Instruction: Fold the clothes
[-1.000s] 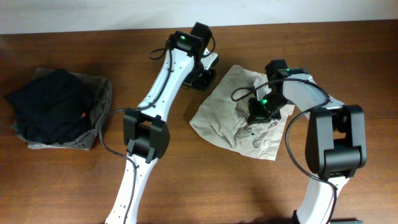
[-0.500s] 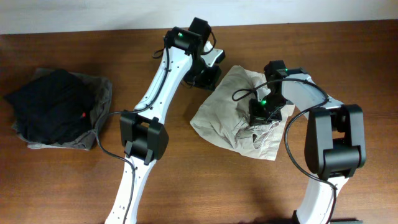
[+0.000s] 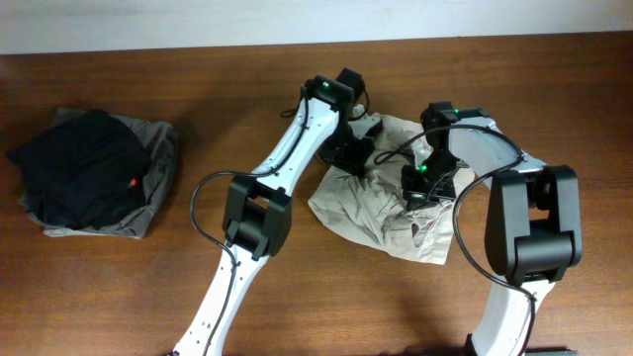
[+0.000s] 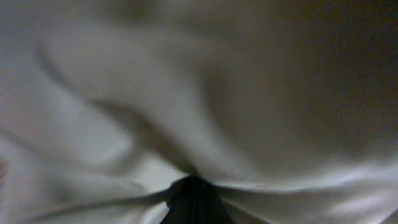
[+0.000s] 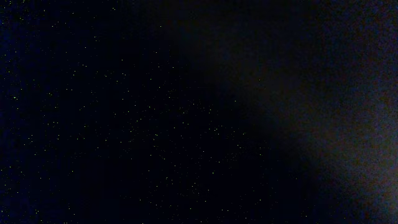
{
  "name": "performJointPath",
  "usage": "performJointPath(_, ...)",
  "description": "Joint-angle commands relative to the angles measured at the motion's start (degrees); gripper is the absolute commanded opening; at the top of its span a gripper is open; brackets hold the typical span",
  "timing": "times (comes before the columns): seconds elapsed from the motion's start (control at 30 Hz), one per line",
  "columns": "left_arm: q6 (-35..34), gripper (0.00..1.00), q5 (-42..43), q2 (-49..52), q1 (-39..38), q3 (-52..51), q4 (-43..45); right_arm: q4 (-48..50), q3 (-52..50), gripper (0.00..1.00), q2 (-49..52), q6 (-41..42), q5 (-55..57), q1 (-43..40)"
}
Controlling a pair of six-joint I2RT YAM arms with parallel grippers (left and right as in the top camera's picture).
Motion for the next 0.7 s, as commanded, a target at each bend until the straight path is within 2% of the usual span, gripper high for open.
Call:
performJointPath(0.0,-3.45,0.01,-8.83,3.54,1.55,-0.52,-2.34,-3.06,-1.88,0.04,1.20,2.69,9.57,-2.27)
performJointPath(0.1,-4.98,0.01,-11.61,2.91,3.52,-0.39,-3.10,-3.10,-1.88,0.04,-0.28,2.69,9.53,-3.82)
performJointPath(0.47,-6.82,0.01,-11.61,-0.79,10.25,-0.39,-6.25,-3.39,-1.75,0.04,-1.88,2.56,8.79,-10.97)
performJointPath(0.6,-6.58,0.01,-11.56,-3.72,10.67,-0.33,-5.97,-3.45,-1.25,0.07,-4.37,-4.87,0.92,-11.61)
performJointPath(0.67,-6.58,0.01,-11.54,-5.03,10.64,-0.31,-5.57,-3.50,-0.96,0.09,-5.92,-5.42,-1.29,-11.43)
